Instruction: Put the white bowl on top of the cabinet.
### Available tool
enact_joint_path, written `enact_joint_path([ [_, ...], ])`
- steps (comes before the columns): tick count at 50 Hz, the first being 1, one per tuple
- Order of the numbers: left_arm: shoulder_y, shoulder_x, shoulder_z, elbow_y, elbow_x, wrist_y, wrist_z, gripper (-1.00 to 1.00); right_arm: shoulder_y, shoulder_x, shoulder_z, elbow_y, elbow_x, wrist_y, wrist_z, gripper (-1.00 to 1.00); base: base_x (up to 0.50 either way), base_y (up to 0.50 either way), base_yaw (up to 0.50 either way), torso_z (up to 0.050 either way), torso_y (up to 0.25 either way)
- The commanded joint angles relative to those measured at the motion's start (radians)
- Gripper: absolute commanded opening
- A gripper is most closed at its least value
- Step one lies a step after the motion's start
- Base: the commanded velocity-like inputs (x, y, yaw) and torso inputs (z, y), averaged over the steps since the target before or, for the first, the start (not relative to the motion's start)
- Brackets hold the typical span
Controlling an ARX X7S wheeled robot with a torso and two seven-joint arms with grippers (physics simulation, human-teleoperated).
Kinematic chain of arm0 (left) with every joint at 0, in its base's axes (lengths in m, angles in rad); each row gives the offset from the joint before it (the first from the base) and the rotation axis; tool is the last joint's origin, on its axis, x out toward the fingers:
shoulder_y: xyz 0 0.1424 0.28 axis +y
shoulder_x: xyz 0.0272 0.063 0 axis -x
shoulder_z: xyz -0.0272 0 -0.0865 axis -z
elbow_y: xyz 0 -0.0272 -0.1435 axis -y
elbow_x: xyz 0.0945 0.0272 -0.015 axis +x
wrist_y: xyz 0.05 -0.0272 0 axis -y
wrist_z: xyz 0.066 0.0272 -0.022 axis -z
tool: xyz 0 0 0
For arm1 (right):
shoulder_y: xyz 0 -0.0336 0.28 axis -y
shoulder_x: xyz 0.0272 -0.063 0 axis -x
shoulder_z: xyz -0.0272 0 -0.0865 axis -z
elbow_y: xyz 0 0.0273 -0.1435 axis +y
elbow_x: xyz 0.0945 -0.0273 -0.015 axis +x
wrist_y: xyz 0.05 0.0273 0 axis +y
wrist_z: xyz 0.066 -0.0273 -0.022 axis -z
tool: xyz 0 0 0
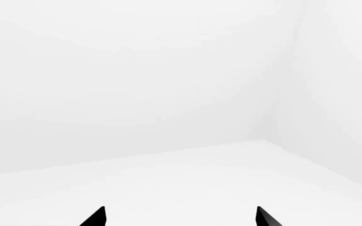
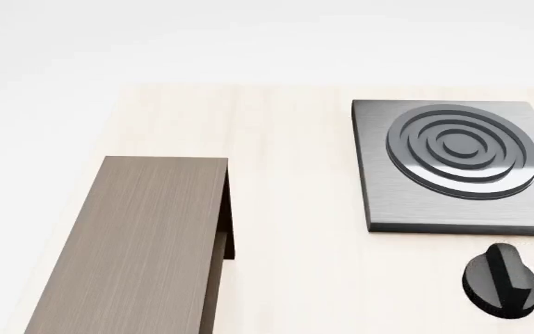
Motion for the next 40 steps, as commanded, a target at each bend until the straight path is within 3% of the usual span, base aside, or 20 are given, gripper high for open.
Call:
enact_joint_path([
  [1,-0.001,-0.003,0.004,-0.003,-0.002,0.001,-0.003,1.00,-0.005,-0.003,0.021,0.026,0.054,0.001,0.083,1.00,0.00,0.00,0.00,0.000,0.000],
  [10,-0.001,-0.005,0.008,-0.004,0.000,0.002,-0.006,1.00,0.047,0.042,-0.079,0.029,0.149,0.022,0.170,1.00,0.00,0.00,0.00,0.000,0.000],
  [32,-0.001,-0.011,0.017,-0.008,0.002,0.003,-0.013,1.00,0.119,0.068,-0.194,0.115,0.086,0.009,0.194,1.00,0.00,0.00,0.00,0.000,0.000],
  [40,-0.001,-0.014,0.019,-0.010,0.004,0.003,-0.016,1.00,0.175,0.099,-0.272,0.173,0.127,0.030,0.270,1.00,0.00,0.00,0.00,0.000,0.000],
])
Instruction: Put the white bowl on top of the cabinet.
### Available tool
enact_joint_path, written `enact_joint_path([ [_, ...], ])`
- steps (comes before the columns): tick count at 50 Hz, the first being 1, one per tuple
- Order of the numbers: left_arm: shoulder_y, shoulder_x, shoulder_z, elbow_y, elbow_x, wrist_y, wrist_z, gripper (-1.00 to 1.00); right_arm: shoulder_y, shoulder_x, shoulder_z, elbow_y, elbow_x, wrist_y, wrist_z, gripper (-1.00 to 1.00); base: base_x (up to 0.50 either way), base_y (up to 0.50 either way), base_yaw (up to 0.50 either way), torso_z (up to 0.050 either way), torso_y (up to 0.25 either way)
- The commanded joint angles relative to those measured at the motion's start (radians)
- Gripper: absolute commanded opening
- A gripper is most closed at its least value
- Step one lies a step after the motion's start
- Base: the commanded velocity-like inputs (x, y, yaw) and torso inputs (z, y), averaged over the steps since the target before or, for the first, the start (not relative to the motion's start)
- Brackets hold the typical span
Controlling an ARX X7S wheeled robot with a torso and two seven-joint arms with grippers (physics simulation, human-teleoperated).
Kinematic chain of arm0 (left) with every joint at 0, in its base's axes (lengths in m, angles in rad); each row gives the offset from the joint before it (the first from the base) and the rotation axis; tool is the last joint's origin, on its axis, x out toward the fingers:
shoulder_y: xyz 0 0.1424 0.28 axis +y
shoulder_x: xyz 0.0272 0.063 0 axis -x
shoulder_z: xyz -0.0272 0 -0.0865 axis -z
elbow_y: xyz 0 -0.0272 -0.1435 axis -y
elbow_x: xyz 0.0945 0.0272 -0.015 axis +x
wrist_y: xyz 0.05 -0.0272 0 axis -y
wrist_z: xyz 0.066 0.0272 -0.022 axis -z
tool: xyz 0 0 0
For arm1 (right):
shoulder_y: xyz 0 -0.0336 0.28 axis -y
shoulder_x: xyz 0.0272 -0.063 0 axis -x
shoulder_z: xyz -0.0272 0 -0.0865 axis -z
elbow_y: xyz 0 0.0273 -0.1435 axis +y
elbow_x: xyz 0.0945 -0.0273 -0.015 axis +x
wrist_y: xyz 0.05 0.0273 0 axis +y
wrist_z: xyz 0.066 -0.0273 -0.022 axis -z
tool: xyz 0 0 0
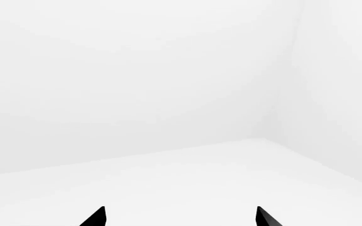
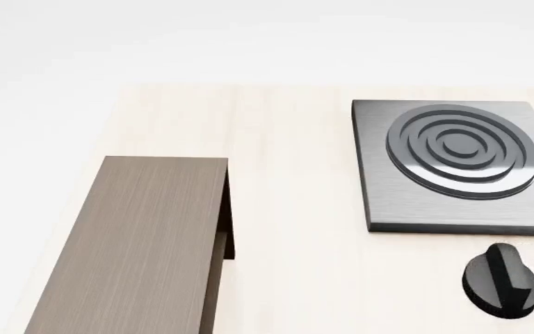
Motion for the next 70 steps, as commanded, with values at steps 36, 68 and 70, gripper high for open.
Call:
enact_joint_path([
  [36,-0.008,-0.011,0.019,-0.020,0.002,0.005,-0.009,1.00,-0.313,0.476,-0.561,0.188,0.396,-0.882,0.085,1.00,0.00,0.00,0.00,0.000,0.000],
  [68,-0.011,-0.018,0.030,-0.026,0.002,0.006,-0.016,1.00,-0.323,0.622,-0.569,0.172,0.508,-1.006,0.086,1.00,0.00,0.00,0.00,0.000,0.000],
  [70,-0.011,-0.018,0.031,-0.026,0.001,0.007,-0.016,1.00,-0.334,0.630,-0.563,0.171,0.509,-1.019,0.085,1.00,0.00,0.00,0.00,0.000,0.000],
])
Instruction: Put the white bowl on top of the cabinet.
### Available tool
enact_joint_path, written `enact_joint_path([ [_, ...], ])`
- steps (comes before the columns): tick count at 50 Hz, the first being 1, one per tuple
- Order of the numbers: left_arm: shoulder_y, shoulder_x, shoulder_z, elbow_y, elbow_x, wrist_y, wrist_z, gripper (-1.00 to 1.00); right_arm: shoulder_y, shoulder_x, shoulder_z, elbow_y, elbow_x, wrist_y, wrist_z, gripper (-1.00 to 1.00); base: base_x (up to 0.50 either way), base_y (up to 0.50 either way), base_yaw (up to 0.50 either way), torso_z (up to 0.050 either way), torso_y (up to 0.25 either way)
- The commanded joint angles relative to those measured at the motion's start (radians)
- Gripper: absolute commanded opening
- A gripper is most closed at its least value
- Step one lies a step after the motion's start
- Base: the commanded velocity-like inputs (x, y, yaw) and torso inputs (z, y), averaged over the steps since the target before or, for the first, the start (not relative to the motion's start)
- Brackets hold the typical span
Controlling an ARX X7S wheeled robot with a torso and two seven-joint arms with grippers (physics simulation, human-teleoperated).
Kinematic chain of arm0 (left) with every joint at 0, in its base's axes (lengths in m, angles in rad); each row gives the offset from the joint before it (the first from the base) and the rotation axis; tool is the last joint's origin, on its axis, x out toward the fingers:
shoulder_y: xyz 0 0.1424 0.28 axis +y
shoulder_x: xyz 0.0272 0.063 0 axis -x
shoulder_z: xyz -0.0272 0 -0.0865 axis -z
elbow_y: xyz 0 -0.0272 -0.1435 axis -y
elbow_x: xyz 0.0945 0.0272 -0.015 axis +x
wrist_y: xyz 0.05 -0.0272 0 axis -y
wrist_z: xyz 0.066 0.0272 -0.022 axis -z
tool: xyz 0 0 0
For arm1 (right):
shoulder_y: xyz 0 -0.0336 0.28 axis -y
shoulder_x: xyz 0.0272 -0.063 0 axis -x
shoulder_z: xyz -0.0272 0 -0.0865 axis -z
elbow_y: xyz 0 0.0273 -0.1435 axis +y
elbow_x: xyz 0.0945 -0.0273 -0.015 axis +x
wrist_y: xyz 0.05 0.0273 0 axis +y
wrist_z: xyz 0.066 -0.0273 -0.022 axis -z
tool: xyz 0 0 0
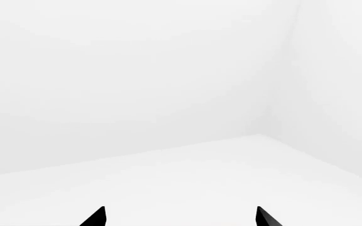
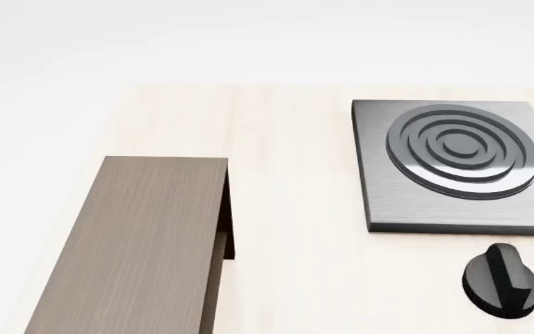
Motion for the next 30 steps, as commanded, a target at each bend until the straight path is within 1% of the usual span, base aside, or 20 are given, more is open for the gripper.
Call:
enact_joint_path([
  [1,-0.001,-0.002,0.004,-0.002,-0.001,0.002,-0.002,1.00,-0.042,0.054,0.024,-0.019,0.029,-0.067,0.003,1.00,0.00,0.00,0.00,0.000,0.000],
  [13,-0.001,-0.005,0.006,-0.004,-0.004,0.002,-0.004,1.00,-0.048,0.108,-0.013,-0.003,0.038,-0.131,-0.001,1.00,0.00,0.00,0.00,0.000,0.000],
  [26,-0.002,-0.007,0.010,-0.006,-0.003,0.001,-0.008,1.00,-0.055,0.137,-0.070,0.139,0.034,-0.162,-0.032,1.00,0.00,0.00,0.00,0.000,0.000],
  [30,-0.002,-0.008,0.011,-0.007,-0.002,0.001,-0.010,1.00,-0.039,0.161,-0.090,0.167,0.042,-0.168,-0.030,1.00,0.00,0.00,0.00,0.000,0.000],
])
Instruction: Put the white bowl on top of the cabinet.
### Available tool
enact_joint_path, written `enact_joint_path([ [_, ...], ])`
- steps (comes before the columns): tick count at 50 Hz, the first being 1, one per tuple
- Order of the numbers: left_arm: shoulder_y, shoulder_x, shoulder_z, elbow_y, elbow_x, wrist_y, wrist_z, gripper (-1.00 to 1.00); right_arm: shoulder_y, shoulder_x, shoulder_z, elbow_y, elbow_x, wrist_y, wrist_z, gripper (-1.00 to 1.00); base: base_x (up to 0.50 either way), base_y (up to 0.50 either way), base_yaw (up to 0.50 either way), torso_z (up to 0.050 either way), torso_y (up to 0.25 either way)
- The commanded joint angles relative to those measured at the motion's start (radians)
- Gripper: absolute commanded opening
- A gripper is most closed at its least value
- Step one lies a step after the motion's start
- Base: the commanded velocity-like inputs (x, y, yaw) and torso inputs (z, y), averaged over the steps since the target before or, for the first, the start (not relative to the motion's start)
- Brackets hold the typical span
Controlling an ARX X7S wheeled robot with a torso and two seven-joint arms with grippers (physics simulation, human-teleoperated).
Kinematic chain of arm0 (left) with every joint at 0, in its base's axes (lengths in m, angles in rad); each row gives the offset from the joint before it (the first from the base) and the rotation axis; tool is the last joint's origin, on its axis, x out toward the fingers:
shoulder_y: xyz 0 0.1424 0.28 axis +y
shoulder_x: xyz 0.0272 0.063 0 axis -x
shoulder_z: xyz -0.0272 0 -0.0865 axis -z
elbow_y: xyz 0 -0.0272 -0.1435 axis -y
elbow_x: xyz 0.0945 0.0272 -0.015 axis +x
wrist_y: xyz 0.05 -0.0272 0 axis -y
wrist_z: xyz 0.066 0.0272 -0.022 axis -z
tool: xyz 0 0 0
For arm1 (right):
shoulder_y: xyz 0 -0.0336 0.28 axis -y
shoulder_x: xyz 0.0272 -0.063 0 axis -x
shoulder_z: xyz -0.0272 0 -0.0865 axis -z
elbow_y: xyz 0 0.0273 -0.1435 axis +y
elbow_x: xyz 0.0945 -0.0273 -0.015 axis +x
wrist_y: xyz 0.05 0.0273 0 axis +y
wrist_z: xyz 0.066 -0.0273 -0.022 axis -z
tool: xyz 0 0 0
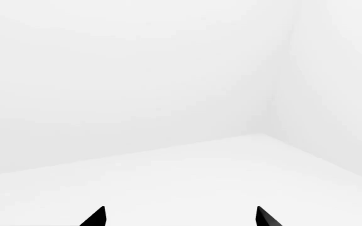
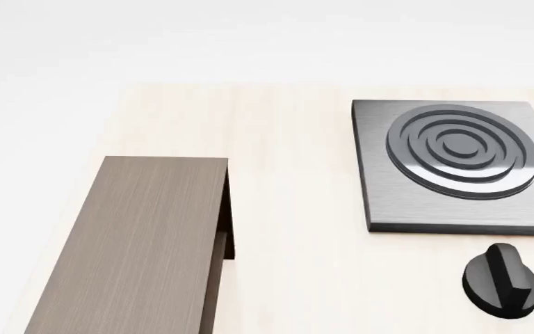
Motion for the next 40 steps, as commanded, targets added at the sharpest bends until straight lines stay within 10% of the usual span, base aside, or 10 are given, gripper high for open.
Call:
enact_joint_path([
  [1,-0.002,-0.003,0.005,-0.003,0.002,-0.001,-0.004,1.00,0.017,0.044,-0.053,0.088,0.010,-0.031,-0.008,1.00,0.00,0.00,0.00,0.000,0.000],
  [14,0.000,-0.005,0.006,-0.005,0.002,0.000,-0.007,1.00,0.214,0.098,-0.293,0.177,0.033,-0.048,-0.028,1.00,0.00,0.00,0.00,0.000,0.000],
  [40,-0.002,-0.011,0.015,-0.006,0.008,-0.004,-0.017,1.00,0.180,0.037,-0.335,0.360,0.032,-0.065,-0.116,1.00,0.00,0.00,0.00,0.000,0.000],
])
